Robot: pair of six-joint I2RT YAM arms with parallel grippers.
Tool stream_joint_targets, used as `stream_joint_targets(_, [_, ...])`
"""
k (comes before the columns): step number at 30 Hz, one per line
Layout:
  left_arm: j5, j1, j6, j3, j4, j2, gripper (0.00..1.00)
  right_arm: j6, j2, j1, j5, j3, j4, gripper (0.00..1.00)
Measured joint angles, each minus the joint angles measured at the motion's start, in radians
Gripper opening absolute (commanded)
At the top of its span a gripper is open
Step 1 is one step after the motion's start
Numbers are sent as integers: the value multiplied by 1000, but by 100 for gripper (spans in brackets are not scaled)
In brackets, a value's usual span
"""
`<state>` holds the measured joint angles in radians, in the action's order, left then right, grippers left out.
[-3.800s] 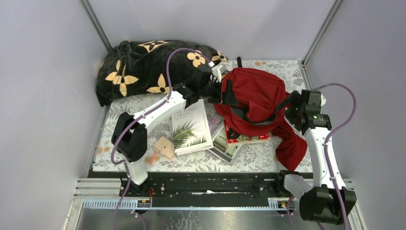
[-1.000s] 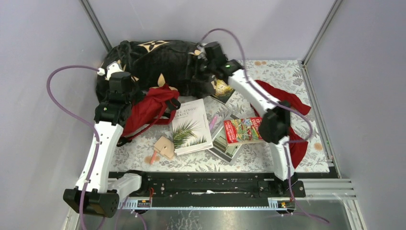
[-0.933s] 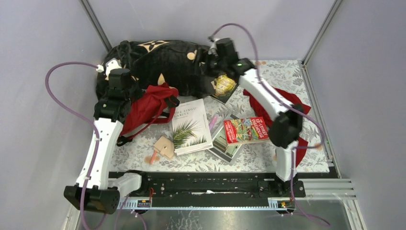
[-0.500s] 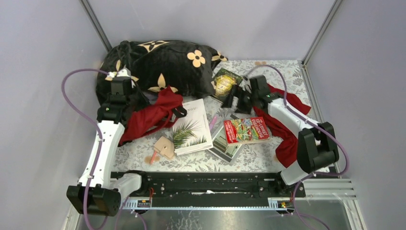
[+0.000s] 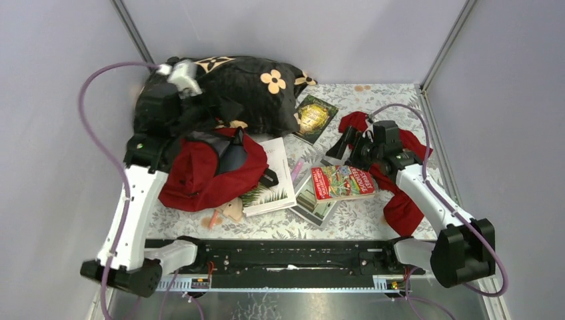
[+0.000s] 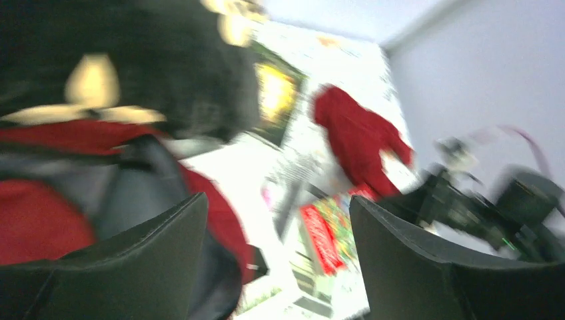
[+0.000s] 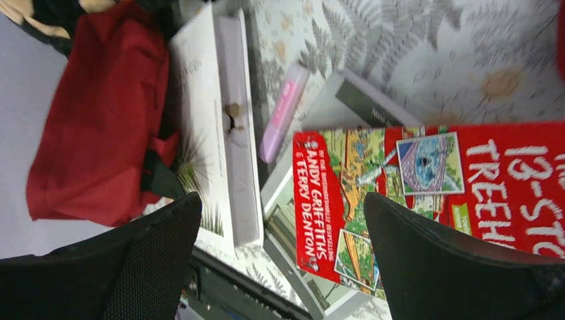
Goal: Pack the student bag
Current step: Move the book to the center of the board.
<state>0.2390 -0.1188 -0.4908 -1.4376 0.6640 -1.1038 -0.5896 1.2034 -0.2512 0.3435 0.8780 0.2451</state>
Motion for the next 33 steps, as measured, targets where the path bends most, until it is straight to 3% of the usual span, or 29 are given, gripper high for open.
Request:
stream_joint_targets(4, [-4, -338, 12, -152, -5, -124, 88, -18, 44, 20, 61, -36, 21, 100])
stream_joint_targets(7, [16, -520, 23, -224, -19, -218, 86, -8, 58, 40, 64, -35, 53, 100])
stream_joint_targets(9, [31, -568, 26, -230, -20, -265, 86, 18, 57, 77, 66, -24, 98, 97])
stream_joint_targets(15, [23, -671, 34, -230, -13, -465, 86, 63, 29, 199, 69, -18, 177, 86])
stream_joint_targets(18, [-15, -697, 34, -206, -10, -539, 83, 49, -23, 200, 78, -79, 180, 90])
stream_joint_targets(21, [-51, -699, 34, -180, -9, -575, 81, 22, -108, 199, 63, -165, 217, 99])
stream_joint_targets(28, [-172, -679, 32, -134, -13, -602, 81, 17, -232, 290, -51, -180, 316, 100])
stream_joint_targets(33, [-180, -668, 24, -114, -45, -632, 80, -39, -282, 384, -35, -251, 266, 100])
